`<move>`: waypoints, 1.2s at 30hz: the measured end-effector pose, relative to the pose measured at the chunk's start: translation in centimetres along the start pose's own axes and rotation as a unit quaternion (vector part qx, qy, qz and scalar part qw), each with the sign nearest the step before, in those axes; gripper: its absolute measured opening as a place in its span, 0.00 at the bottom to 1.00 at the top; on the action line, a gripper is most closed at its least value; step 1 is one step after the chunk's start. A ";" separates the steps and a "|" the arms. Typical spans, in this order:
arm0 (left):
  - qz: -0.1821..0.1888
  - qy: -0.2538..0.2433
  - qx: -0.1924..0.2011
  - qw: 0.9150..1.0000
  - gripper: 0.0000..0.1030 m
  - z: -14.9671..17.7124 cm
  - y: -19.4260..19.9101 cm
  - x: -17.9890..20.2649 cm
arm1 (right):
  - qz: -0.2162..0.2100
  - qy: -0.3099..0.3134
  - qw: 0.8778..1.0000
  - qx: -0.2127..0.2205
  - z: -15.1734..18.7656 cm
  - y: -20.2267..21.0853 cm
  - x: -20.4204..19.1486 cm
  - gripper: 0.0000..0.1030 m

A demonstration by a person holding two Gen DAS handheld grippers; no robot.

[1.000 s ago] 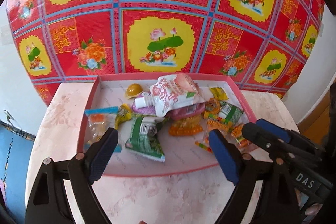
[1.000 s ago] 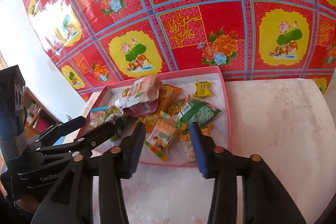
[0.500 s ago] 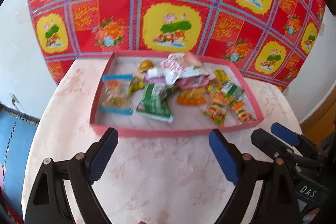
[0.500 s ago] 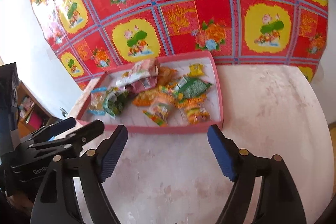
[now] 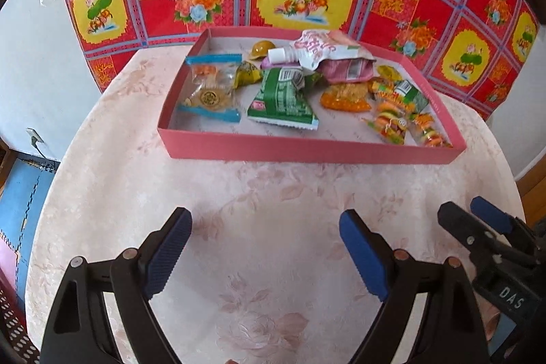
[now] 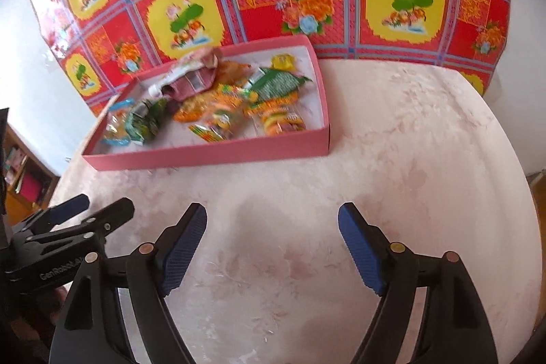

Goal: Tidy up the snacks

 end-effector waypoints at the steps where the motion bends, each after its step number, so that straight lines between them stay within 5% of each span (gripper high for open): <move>1: 0.001 0.000 -0.002 1.000 0.89 0.1 -0.1 0.0 | 0.002 0.002 1.000 -0.001 0.1 -0.1 0.0 0.79; 15: -0.019 -0.028 0.000 0.999 0.89 0.1 -0.2 0.7 | 0.049 0.062 0.997 0.000 0.6 -0.8 -0.9 0.79; 36: -0.020 -0.030 0.002 0.999 0.89 0.0 -0.1 0.8 | 0.053 0.061 0.997 0.004 0.6 -0.7 -0.8 0.79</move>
Point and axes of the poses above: each gripper's, at about its wrist camera, not at the fingertips, and y roughly against the way its jaws point, x to its right, z to its underside, the point moved 5 cm from there along -y, roughly the way its jaws point, and after that the axes turned 15 degrees about x, right-handed, at the moved point
